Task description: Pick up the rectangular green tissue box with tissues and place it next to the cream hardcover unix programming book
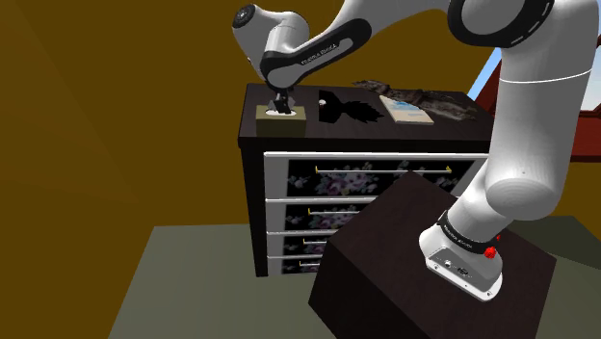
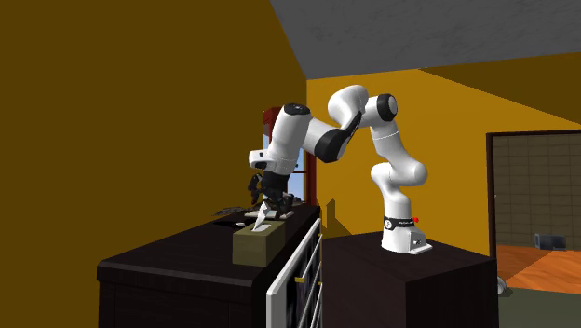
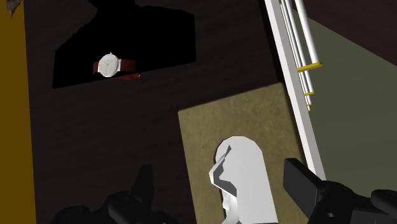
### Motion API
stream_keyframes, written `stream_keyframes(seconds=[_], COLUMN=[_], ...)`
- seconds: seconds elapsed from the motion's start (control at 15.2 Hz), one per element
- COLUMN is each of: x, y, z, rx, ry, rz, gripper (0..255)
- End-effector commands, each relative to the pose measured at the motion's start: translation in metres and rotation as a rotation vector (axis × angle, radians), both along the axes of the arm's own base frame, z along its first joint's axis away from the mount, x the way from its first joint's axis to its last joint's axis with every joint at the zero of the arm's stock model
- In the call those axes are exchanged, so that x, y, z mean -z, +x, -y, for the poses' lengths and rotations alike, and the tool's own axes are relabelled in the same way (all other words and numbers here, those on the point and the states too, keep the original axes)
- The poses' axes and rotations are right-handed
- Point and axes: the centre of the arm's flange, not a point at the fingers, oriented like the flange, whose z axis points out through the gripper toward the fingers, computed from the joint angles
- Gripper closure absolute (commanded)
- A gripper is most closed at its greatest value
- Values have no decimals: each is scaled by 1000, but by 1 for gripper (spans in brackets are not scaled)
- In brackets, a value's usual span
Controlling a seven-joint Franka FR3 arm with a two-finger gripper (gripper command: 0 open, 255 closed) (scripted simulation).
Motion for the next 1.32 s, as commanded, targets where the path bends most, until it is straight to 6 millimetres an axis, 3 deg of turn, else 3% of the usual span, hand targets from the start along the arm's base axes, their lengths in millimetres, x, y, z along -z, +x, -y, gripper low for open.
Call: stream_keyframes(seconds=[0.0, 0.33, 0.4, 0.99, 1.25], x=[1, 1, 1, 1, -20], y=[0, 0, 0, 0, 0], z=[0, 0, 0, 0, 0], rx=[0, 0, 0, 0, 0], ry=[0, 0, 0, 0, 0], rz=[0, 0, 0, 0, 0], gripper=[0, 0, 255, 255, 255])
